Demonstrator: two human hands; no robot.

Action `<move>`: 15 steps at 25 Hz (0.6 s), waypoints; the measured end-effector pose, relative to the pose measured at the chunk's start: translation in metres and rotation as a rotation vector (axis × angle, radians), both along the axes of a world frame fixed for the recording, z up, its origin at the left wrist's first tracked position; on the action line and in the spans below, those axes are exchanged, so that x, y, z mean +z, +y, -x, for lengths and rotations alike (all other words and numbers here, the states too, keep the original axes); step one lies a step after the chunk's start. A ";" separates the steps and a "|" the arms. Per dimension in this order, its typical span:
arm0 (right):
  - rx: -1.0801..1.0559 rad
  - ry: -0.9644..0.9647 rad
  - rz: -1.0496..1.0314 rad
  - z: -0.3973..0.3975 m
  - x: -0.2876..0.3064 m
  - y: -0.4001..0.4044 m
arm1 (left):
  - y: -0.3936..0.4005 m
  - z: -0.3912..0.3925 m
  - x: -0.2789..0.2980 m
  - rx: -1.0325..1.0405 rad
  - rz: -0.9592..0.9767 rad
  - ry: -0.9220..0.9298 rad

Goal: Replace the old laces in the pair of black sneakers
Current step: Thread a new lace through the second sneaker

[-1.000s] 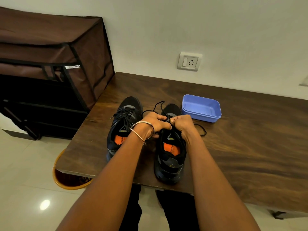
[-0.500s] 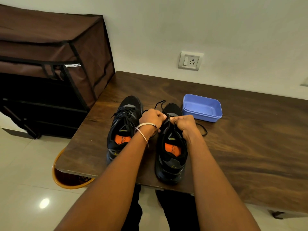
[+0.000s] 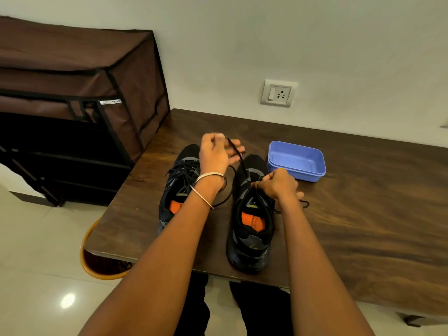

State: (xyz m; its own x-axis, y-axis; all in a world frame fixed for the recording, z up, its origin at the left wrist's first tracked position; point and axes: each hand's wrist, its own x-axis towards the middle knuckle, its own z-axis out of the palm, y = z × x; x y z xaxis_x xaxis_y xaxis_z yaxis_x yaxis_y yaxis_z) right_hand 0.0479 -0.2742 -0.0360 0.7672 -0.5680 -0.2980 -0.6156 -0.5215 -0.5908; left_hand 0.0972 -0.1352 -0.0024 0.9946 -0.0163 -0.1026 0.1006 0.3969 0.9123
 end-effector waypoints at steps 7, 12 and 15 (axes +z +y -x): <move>-0.110 -0.089 -0.154 -0.001 0.018 -0.001 | 0.022 -0.012 -0.007 -0.177 -1.041 -0.487; 0.035 -0.037 -0.253 0.007 0.021 0.007 | 0.011 -0.014 -0.036 -0.516 -1.518 -0.338; 0.043 -0.021 -0.228 0.005 0.015 0.009 | 0.013 -0.013 -0.041 -0.426 -1.192 -0.276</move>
State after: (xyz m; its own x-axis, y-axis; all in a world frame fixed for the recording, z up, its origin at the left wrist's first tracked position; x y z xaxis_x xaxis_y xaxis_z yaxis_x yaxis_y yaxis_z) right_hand 0.0428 -0.2657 -0.0212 0.7968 -0.4542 -0.3984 -0.5817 -0.3988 -0.7089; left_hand 0.1104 -0.1225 -0.0432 0.9242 -0.3761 -0.0660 -0.2300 -0.6862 0.6900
